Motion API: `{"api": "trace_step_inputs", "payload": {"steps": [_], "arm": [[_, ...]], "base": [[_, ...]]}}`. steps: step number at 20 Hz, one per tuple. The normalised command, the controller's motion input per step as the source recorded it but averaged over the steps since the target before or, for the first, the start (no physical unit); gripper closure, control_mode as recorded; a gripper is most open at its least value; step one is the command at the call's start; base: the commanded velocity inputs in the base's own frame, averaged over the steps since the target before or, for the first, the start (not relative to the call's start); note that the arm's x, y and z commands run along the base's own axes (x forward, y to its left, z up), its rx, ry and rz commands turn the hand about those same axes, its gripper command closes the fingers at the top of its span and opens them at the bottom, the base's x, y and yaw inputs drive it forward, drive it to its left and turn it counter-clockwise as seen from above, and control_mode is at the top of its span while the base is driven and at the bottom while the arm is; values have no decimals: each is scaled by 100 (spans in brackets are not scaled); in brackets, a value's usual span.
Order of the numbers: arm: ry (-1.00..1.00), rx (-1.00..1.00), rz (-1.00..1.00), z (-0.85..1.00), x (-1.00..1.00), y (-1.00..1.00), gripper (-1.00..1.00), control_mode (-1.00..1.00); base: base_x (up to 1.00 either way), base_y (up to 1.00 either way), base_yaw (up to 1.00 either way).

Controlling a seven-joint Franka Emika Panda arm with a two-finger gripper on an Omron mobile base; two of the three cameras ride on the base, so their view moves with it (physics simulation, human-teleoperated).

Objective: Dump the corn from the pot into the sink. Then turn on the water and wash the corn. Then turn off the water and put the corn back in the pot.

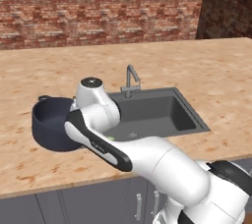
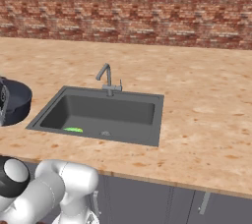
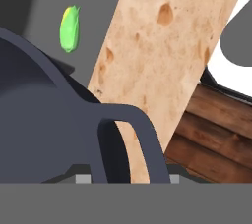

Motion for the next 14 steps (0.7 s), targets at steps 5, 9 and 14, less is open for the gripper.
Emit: {"api": "trace_step_inputs", "payload": {"steps": [5, 9, 14], "arm": [[9, -2, 0, -30, 18, 43, 100, -100], [5, -6, 0, -29, 24, 41, 100, -100], [0, -9, 0, -26, 31, 34, 100, -100]], "base": [[0, 0, 0], [0, 0, 0], [0, 0, 0]]}}
